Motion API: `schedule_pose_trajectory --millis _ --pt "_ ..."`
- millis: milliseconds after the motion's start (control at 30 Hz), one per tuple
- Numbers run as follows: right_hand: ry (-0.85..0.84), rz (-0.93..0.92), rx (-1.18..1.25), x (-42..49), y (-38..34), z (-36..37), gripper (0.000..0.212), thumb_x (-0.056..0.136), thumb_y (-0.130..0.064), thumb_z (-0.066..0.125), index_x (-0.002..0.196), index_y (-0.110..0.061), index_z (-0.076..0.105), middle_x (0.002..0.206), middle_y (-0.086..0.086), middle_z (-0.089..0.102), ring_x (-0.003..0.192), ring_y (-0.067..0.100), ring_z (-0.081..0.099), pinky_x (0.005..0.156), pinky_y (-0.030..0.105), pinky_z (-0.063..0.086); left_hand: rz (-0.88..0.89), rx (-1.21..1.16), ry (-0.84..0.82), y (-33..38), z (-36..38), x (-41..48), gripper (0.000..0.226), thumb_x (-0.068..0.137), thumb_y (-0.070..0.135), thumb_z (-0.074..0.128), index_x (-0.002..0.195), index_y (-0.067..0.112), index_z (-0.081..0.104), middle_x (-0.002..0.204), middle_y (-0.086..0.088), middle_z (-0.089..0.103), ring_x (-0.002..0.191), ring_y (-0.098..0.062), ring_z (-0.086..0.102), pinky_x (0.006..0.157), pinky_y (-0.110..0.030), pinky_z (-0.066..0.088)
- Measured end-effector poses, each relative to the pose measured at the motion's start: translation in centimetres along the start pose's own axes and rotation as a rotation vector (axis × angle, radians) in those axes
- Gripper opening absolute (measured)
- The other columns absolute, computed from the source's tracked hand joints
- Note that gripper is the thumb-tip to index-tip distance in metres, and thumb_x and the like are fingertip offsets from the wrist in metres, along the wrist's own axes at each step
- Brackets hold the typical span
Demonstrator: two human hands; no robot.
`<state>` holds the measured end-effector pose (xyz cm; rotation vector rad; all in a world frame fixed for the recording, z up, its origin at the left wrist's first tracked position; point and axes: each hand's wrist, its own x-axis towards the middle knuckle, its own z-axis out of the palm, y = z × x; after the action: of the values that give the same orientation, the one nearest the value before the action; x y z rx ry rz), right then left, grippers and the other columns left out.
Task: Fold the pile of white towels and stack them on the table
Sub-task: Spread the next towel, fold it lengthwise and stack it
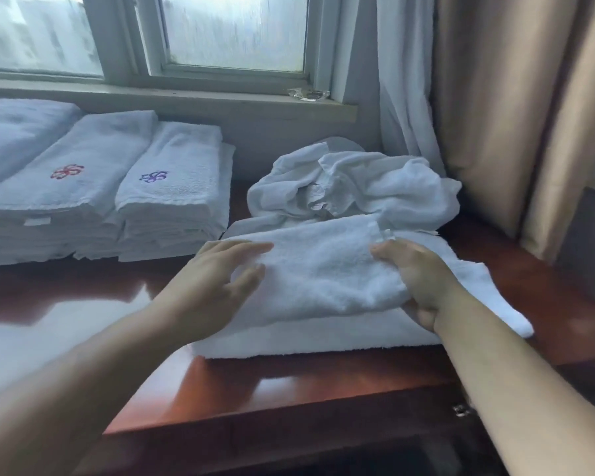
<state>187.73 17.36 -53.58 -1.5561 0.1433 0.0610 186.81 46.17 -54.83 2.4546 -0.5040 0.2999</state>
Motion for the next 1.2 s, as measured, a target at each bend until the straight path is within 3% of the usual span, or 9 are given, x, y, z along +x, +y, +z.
schedule_pose_trajectory --millis 233,333,400,567,700,833,933,1067,1200 --pt "0.14 0.078 -0.224 -0.9 -1.7 -12.1 0.02 0.098 -0.02 0.064 0.111 -0.007 0.072 0.104 0.013 0.077 0.095 0.028 0.076 0.071 0.037 0.061 0.137 0.083 -0.196 5.3 5.4 4.0 0.043 0.103 0.041 0.046 0.146 0.044 0.046 0.153 0.02 0.04 0.144 -0.006 0.024 0.115 -0.029 0.022" --pt "0.237 0.149 -0.56 -0.9 -0.8 -14.8 0.015 0.094 -0.018 0.066 0.094 -0.006 0.074 0.089 0.008 0.077 0.08 0.024 0.075 0.071 0.036 0.058 0.176 0.251 -0.287 5.8 8.0 4.3 0.048 0.101 0.051 0.042 0.148 0.045 0.036 0.156 0.018 0.032 0.144 -0.009 0.017 0.115 -0.03 0.009" --pt "0.293 0.177 -0.654 -0.5 0.2 -15.2 0.018 0.091 -0.014 0.063 0.076 -0.008 0.069 0.074 0.006 0.069 0.065 0.02 0.066 0.059 0.03 0.049 0.205 0.319 -0.296 5.4 9.0 4.1 0.047 0.1 0.055 0.035 0.145 0.044 0.031 0.153 0.013 0.033 0.14 -0.01 0.016 0.109 -0.027 0.004" --pt "0.413 0.092 -0.5 -0.1 1.0 -14.6 0.021 0.085 -0.025 0.053 0.066 -0.02 0.052 0.065 0.002 0.05 0.06 0.021 0.048 0.053 0.032 0.034 0.206 0.27 -0.254 4.8 8.8 4.5 0.054 0.102 0.057 0.027 0.155 0.048 0.022 0.164 0.017 0.021 0.151 -0.008 0.009 0.118 -0.029 0.003" --pt "0.5 0.041 -0.343 -0.2 0.9 -14.3 0.028 0.068 -0.018 0.05 0.049 -0.024 0.03 0.051 -0.009 0.031 0.044 0.012 0.03 0.043 0.028 0.023 0.205 0.25 -0.222 5.2 8.0 5.0 0.054 0.1 0.056 0.03 0.154 0.048 0.027 0.163 0.02 0.022 0.151 -0.005 0.012 0.119 -0.029 0.006" --pt "0.572 0.019 -0.259 -0.2 0.3 -14.5 0.028 0.062 -0.017 0.049 0.043 -0.023 0.029 0.046 -0.011 0.028 0.04 0.012 0.028 0.043 0.026 0.022 0.208 0.251 -0.285 5.6 8.3 5.5 0.052 0.102 0.053 0.03 0.154 0.048 0.027 0.163 0.021 0.021 0.152 -0.007 0.009 0.119 -0.031 0.007" --pt "0.594 0.111 -0.489 0.2 0.3 -15.0 0.023 0.07 -0.02 0.048 0.048 -0.024 0.043 0.052 -0.009 0.04 0.049 0.015 0.038 0.05 0.029 0.029 0.211 0.286 -0.367 5.6 9.0 5.6 0.055 0.102 0.055 0.03 0.156 0.048 0.02 0.166 0.018 0.015 0.153 -0.008 0.004 0.121 -0.032 0.002" --pt "0.556 0.28 -0.92 0.3 1.1 -15.4 0.031 0.091 -0.037 0.05 0.084 -0.01 0.063 0.087 0.004 0.066 0.076 0.024 0.06 0.059 0.031 0.041 0.213 0.365 -0.446 5.3 9.8 5.1 0.061 0.101 0.062 0.02 0.158 0.046 0.007 0.168 0.013 0.004 0.154 -0.011 -0.002 0.124 -0.037 -0.003" --pt "0.766 -0.058 -1.114 -0.3 1.4 -13.8 0.027 0.09 -0.038 0.056 0.109 -0.022 0.066 0.118 0.008 0.059 0.111 0.032 0.054 0.089 0.04 0.046 0.228 0.378 -0.449 5.1 10.0 5.0 0.063 0.1 0.063 0.015 0.159 0.044 0.003 0.168 0.013 0.0 0.154 -0.01 -0.004 0.124 -0.036 -0.004"
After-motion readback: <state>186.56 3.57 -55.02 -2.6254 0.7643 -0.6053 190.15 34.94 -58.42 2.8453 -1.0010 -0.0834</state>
